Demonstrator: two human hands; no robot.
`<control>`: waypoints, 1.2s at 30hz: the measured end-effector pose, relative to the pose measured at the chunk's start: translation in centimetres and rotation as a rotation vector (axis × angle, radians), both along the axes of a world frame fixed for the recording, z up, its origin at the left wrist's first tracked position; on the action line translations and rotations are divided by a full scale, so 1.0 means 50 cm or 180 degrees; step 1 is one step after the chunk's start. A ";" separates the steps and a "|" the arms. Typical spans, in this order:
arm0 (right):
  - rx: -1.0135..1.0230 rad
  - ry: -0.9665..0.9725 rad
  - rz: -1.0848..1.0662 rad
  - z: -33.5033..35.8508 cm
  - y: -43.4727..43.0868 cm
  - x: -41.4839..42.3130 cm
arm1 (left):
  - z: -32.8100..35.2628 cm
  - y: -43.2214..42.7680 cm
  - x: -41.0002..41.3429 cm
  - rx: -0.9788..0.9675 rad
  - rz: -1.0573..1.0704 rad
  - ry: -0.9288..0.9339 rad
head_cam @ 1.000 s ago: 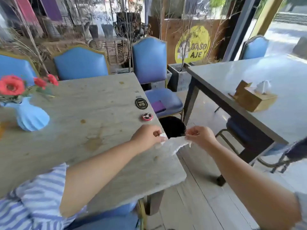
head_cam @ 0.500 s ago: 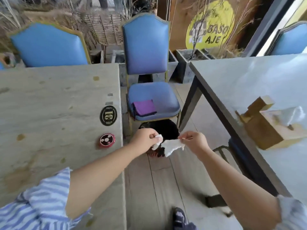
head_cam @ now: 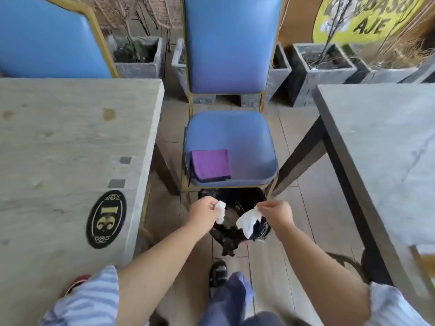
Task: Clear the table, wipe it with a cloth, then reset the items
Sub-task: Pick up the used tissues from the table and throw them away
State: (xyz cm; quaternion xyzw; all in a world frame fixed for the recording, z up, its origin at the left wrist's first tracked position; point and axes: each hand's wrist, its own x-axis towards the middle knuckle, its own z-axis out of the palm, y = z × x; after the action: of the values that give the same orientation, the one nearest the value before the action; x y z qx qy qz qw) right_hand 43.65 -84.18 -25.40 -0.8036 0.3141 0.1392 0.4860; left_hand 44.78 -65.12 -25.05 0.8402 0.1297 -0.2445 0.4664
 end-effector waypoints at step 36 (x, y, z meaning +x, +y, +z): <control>-0.0130 -0.0015 0.0953 0.007 0.030 0.119 | 0.034 -0.054 0.114 0.0345 -0.0744 -0.0004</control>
State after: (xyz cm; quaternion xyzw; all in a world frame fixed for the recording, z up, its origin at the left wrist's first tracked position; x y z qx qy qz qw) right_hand 49.61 -82.71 -25.04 -0.8515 0.1924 0.2018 0.4441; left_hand 50.48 -67.85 -23.36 0.8737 0.0437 -0.2892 0.3886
